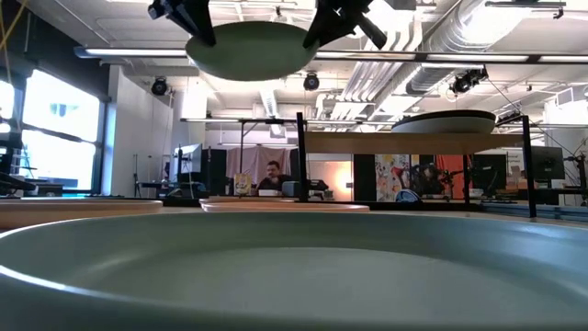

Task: Place and stack plates onto a shelf
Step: Stack the light green plate on top of the black plate on the shelf, then stack the dark green plate on top of the light green plate on the shelf

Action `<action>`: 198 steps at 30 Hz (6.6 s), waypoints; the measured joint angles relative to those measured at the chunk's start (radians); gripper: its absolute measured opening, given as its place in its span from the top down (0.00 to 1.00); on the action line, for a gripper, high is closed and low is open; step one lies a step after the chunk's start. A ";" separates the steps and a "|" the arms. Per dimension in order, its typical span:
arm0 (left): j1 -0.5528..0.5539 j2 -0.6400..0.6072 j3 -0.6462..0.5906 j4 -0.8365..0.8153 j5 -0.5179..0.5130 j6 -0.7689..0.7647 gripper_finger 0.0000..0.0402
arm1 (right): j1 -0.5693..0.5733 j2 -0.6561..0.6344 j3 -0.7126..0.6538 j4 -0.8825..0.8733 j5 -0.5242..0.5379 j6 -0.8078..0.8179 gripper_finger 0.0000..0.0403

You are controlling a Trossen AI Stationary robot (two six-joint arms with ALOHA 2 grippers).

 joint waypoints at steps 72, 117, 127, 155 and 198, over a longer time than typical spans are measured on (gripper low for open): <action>0.099 -0.008 0.128 -0.007 0.224 0.166 0.72 | -0.508 -0.870 -0.406 -0.681 0.127 0.562 1.00; 0.111 -0.008 0.128 -0.008 0.213 0.218 0.72 | -0.668 -0.787 -0.608 -0.465 0.051 0.641 0.85; 0.111 -0.007 0.128 -0.008 0.213 0.218 0.72 | -0.668 -0.798 -0.608 -0.467 0.000 0.611 0.78; 0.111 -0.007 0.128 -0.009 0.232 0.208 0.72 | -0.667 -0.910 -0.608 -0.472 -0.494 0.374 0.77; -0.057 -0.007 0.128 -0.121 0.393 -0.050 0.72 | 0.415 -0.446 -0.607 -0.234 -0.682 0.313 0.77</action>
